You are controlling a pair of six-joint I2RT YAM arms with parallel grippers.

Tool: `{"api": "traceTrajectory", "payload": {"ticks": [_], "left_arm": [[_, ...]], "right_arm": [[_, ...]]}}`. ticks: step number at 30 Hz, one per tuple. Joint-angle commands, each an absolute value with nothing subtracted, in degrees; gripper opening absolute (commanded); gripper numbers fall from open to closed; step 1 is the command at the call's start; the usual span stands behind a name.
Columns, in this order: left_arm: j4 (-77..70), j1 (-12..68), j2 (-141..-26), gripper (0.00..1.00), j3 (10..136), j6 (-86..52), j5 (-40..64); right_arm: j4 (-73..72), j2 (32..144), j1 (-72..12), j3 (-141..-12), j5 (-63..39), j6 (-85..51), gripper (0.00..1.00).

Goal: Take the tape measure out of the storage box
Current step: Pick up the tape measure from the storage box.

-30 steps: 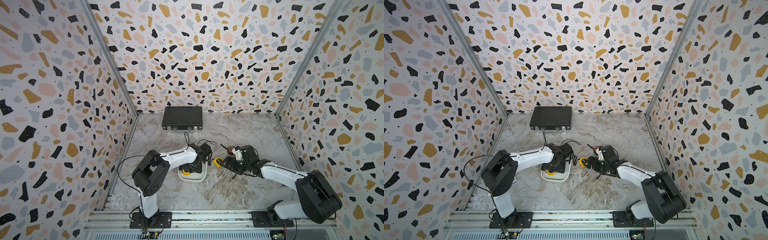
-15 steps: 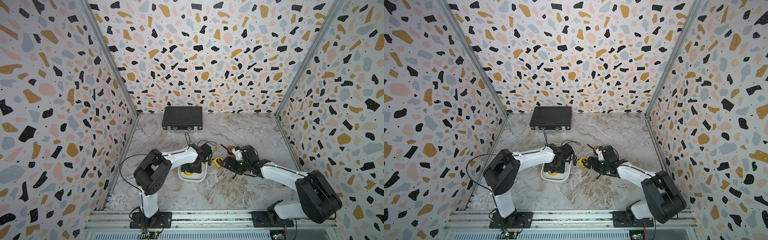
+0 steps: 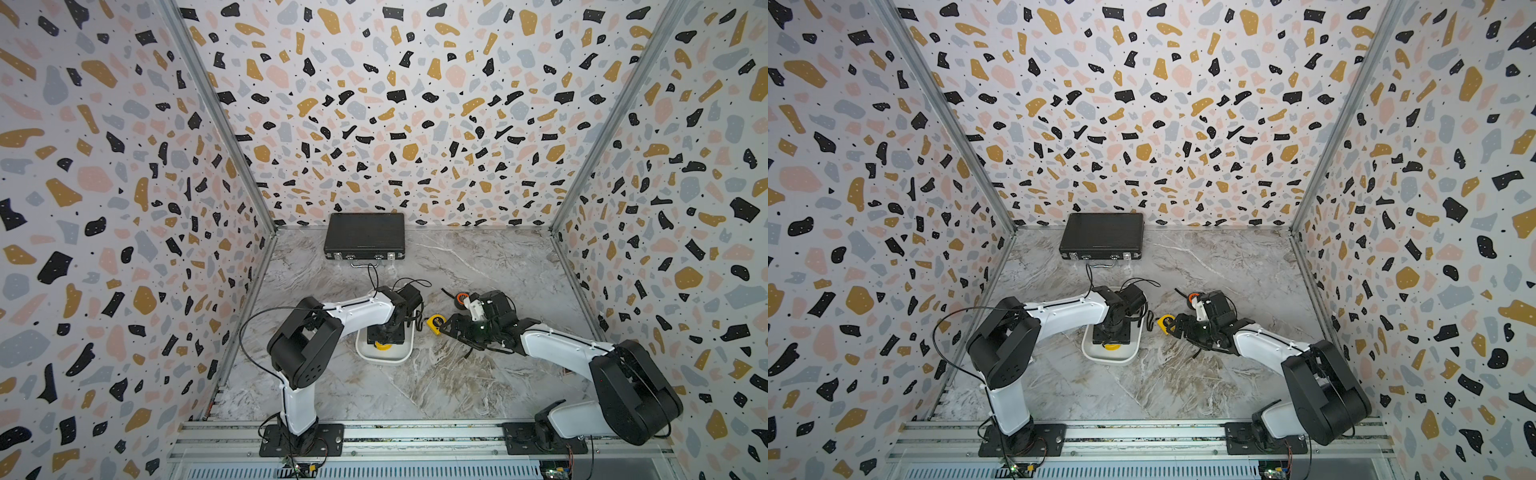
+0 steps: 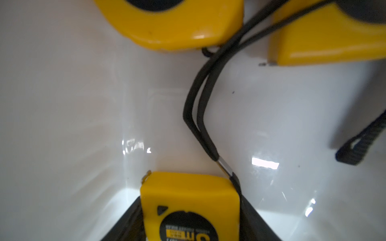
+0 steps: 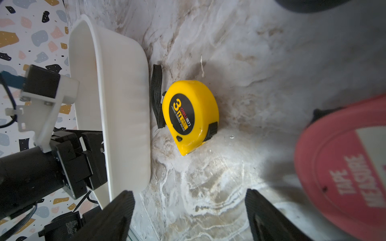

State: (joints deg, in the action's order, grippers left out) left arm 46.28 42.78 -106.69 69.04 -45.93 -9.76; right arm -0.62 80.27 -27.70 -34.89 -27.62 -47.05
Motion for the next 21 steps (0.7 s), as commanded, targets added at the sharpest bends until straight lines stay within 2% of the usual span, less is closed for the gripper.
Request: {"api": "traceTrajectory", "payload": {"ticks": [1, 2, 7, 9, 21], "left_arm": [[44.68, 42.36, -108.36, 0.46, 68.47, -46.63, -7.15], [44.72, 42.32, -108.28, 0.43, 68.47, -46.65, -7.03], [45.92, 42.32, -106.0, 0.08, 68.84, -46.93, -7.6], [46.93, 42.36, -104.72, 0.0, 69.47, -47.06, -8.33], [53.25, 42.28, -95.45, 0.0, 74.15, -49.24, -10.86]], "right_arm": [[0.91, 79.3, -27.48, -36.8, -27.77, -46.14, 0.89], [1.04, 79.19, -27.51, -36.88, -27.8, -46.14, 0.89], [1.84, 78.52, -27.42, -37.21, -27.78, -45.97, 0.89], [1.77, 78.29, -27.46, -37.31, -27.86, -45.97, 0.89], [1.26, 74.76, -27.83, -36.94, -28.21, -45.75, 0.89]]}}
